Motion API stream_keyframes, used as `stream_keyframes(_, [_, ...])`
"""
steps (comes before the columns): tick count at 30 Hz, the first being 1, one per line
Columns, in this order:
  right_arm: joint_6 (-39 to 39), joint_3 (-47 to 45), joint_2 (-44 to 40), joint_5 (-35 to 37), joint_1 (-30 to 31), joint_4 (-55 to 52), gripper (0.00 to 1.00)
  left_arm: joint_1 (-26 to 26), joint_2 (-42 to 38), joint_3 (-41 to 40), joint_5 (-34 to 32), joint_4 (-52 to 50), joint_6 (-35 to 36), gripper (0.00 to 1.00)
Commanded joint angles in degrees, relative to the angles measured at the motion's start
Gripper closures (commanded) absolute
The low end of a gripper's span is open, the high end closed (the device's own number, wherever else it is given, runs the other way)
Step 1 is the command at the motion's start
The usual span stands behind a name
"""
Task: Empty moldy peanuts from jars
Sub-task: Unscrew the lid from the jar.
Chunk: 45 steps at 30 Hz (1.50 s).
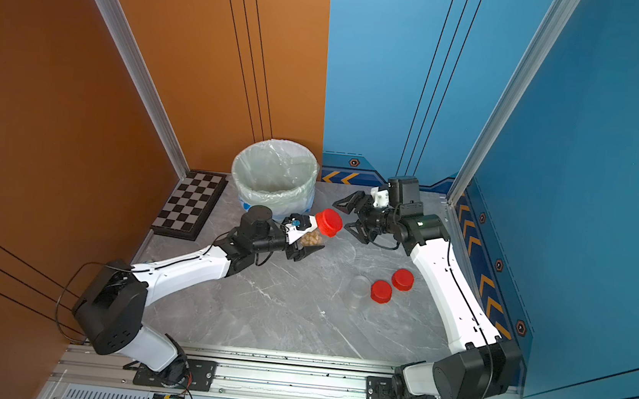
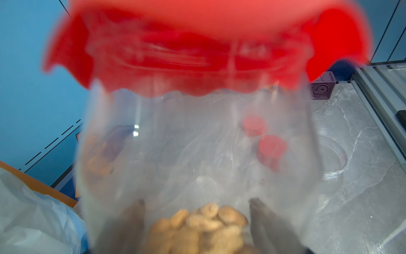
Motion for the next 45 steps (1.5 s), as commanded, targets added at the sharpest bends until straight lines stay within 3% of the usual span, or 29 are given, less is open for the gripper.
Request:
stream_keyframes(1, [0.53,2.26,0.42,-0.08,0.51,-1.61,0.20,-0.48,0.40,0.81,-1.05,1.02,1.07,0.61])
stream_keyframes(25, [-6.50,8.85,4.53,0.84,4.50,-12.44,0.21,-0.95,1.29,1.21,-2.49,-0.42,3.63,0.62])
stream_keyframes(38, [-11.21,13.39,8.71,1.34,6.22,-16.90,0.32,-1.11,1.88,1.60,-2.12,-0.42,3.80,0.62])
stream_keyframes(45, [-17.99,19.23,12.14,3.78,8.71,-23.41,0.39,-1.10,1.68,2.04,-2.16,-0.73,3.98,0.63])
